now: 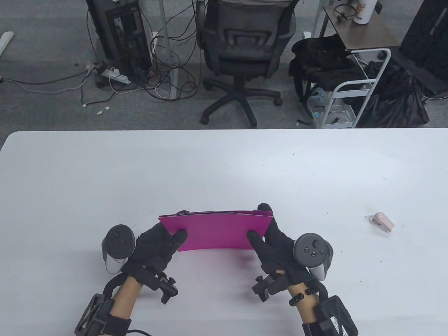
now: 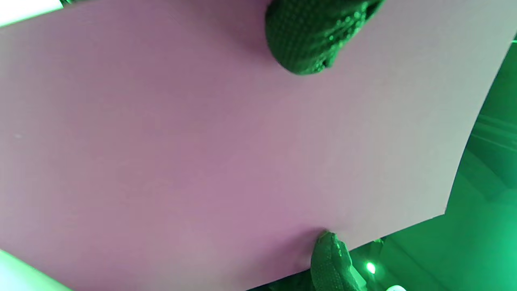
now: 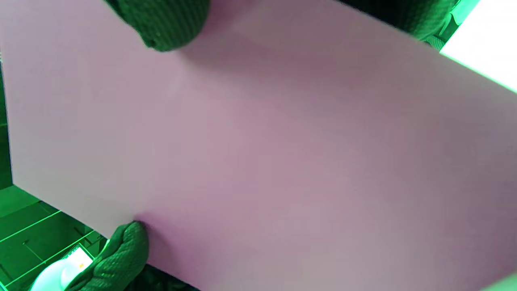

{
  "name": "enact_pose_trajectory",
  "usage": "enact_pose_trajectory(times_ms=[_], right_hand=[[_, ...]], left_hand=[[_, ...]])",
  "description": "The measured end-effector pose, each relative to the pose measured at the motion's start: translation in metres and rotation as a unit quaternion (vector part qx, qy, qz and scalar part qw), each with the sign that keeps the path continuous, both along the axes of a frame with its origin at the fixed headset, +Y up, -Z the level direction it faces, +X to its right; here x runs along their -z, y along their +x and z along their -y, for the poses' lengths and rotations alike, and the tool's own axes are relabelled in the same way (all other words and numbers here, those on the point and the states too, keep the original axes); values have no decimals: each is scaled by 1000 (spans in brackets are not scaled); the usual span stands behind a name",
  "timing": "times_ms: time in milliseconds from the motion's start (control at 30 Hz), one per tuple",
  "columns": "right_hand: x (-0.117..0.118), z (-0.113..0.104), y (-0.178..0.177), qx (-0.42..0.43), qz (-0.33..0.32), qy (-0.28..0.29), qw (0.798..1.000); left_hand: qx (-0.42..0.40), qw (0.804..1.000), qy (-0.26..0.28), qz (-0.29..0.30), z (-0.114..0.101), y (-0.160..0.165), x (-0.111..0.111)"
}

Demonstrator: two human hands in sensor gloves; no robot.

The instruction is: Push down lever to staple documents

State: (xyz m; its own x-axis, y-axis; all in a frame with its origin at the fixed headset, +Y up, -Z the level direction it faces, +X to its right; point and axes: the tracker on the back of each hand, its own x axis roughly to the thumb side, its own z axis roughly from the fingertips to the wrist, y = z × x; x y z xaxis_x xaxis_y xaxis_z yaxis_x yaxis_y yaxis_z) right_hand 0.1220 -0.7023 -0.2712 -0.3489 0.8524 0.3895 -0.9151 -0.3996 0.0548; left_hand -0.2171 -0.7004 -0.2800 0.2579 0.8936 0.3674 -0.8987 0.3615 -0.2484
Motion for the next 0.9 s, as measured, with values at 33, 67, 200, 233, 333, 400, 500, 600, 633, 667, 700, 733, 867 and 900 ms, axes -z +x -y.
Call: enact_pose_trajectory(times_ms=[33,67,200,233,333,400,500,600,633,667,700,733,867,900], right_hand=[[0,0,-1,1,2,0,1000],[0,0,-2,1,2,0,1000],[0,-4,-4,5,12,9,1000],[0,-5,-3,10,13,12,1000],[1,-6,-1,14,13,10,1000],[4,-2,1,11,12,-4,1000],[7,6,6,-7,17,-22,1000],[9,8,11,-13,14,-26,999],[9,8,12,-8,12,-28,1000],[9,8,13,-5,10,-29,1000],[9,8,13,-2,6,-31,999],[9,8,13,-4,5,-31,999],[9,8,11,-16,8,-30,999],[9,9,11,-19,10,-30,999]], left_hand=[[-6,1000,2,-15,0,1,-1],[-10,1000,6,-23,0,2,-1],[-13,1000,11,-25,-5,3,-2],[-10,1000,15,-23,-7,3,-2],[-15,1000,6,-19,-7,3,-2],[-10,1000,-11,-18,-3,1,1],[-15,999,-26,-20,4,-5,4],[-31,999,-33,-8,6,-11,6],[-35,999,-34,-6,6,-12,6],[-35,999,-33,-4,6,-12,6],[-33,999,-33,-1,6,-12,7],[-28,999,-32,2,7,-11,7],[-17,999,-31,-1,8,-9,6],[-13,1000,-28,-5,8,-9,6]])
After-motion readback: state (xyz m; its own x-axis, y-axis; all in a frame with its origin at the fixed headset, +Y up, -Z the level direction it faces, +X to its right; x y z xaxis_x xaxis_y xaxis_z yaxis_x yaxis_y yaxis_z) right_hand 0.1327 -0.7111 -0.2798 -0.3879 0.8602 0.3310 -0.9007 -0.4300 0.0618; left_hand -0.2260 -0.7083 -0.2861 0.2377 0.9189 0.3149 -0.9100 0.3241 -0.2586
